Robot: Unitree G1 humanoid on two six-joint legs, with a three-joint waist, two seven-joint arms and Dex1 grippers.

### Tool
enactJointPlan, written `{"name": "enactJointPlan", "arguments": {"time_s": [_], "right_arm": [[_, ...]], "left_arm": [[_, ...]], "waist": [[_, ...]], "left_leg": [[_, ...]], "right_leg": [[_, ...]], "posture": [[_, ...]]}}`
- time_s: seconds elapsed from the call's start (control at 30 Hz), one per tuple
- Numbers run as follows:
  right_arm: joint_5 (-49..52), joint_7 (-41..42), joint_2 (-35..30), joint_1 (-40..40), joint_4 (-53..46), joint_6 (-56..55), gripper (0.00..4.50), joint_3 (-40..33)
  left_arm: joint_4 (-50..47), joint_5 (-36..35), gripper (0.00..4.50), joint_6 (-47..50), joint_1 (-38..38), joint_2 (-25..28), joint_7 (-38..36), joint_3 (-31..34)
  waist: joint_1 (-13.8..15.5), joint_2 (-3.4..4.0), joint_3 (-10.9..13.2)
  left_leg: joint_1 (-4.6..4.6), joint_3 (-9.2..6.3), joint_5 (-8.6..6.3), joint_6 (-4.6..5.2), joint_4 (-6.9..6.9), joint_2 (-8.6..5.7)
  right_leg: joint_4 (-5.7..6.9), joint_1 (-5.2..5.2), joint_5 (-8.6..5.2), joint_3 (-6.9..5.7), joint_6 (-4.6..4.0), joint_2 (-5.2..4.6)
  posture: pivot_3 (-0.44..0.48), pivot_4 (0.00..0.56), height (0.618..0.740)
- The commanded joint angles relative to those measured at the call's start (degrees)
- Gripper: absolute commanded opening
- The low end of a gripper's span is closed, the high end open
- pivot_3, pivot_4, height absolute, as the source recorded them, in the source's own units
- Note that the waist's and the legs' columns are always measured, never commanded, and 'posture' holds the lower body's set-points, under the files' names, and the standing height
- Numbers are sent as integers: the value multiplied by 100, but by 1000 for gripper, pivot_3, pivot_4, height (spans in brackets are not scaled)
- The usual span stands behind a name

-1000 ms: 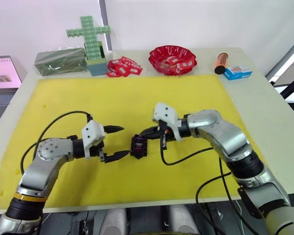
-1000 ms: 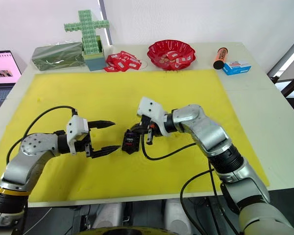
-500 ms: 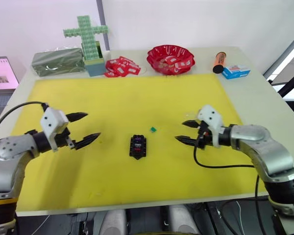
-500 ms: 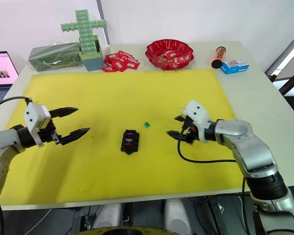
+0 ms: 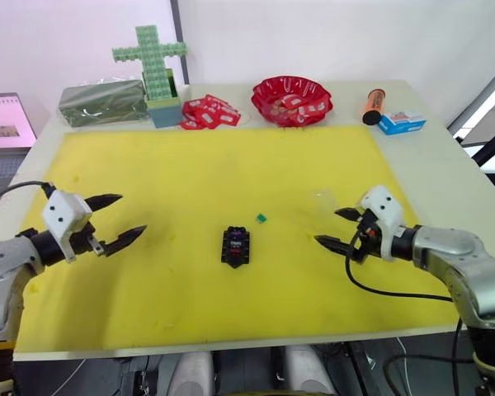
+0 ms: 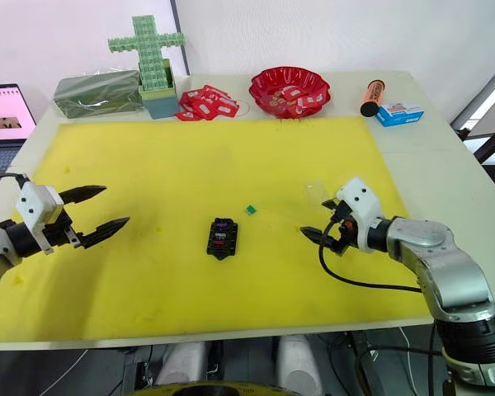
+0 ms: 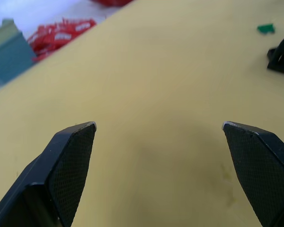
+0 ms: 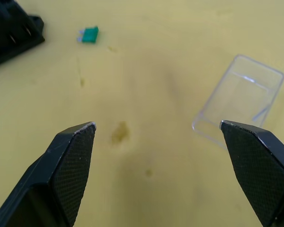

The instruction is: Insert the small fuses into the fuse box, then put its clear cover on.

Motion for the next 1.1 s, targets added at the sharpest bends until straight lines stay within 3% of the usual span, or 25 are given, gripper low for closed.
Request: {"name": "enactJointPlan", "arguments": {"time_s": [0.03, 0.17, 0.4, 0.47, 0.6, 0.7, 1.1], "right_arm": [[805, 175, 56, -346, -52, 446, 4479, -504], [1958, -71, 262, -1027, 196, 2234, 4479, -712], [2599, -1409, 1953, -2133, 1410, 4207, 4479, -1379], [2719, -1863, 2304, -2493, 1992, 4328, 4479, -1581], [3029, -2331, 2393, -2729, 2448, 4328, 4479, -1494], [3147, -2585, 2441, -2767, 2651, 4328, 3581, -1397], [2926, -2950, 2677, -2930, 3223, 4328, 3581, -1200]], "left_arm": [[-257, -221, 4500, 85, -267, 171, -157, 17], [-621, -446, 4500, 298, -691, 141, -364, -302], [-1126, -518, 4500, 230, -857, 112, -998, -965], [-1154, -481, 4500, 88, -767, 116, -1270, -1133], [-1126, -475, 4500, 21, -815, 81, -1375, -1235], [-1064, -445, 4500, 6, -915, 9, -1342, -1286], [-1149, -450, 4500, 36, -1017, -146, -1387, -1514]], "waist": [[-1, 0, 0], [-5, -1, 0], [-26, 1, -1], [-30, 4, -1], [-1, 3, -1], [-11, 3, -1], [-33, 3, -1]], "left_leg": [[0, 0, 0, 0, 0, -1], [0, -2, 0, 0, -1, -2], [0, -2, 0, 0, -6, -4], [0, 7, 0, 0, -6, -5], [-8, 11, 0, 1, -4, -7], [-10, 8, 1, 1, -3, -10], [-9, 5, 1, 2, -3, -9]], "right_leg": [[0, 0, 0, 0, 0, 1], [0, 2, 1, 0, 1, 4], [10, -2, 1, 0, 0, 8], [16, -4, 2, 0, 2, 12], [21, -11, 9, -2, 13, 12], [16, -6, 10, -2, 15, 11], [19, -8, 12, -1, 20, 22]], "posture": [[0, 150, 740], [0, 150, 740], [0, 150, 740], [0, 150, 740], [0, 150, 740], [0, 150, 740], [0, 150, 740]]}}
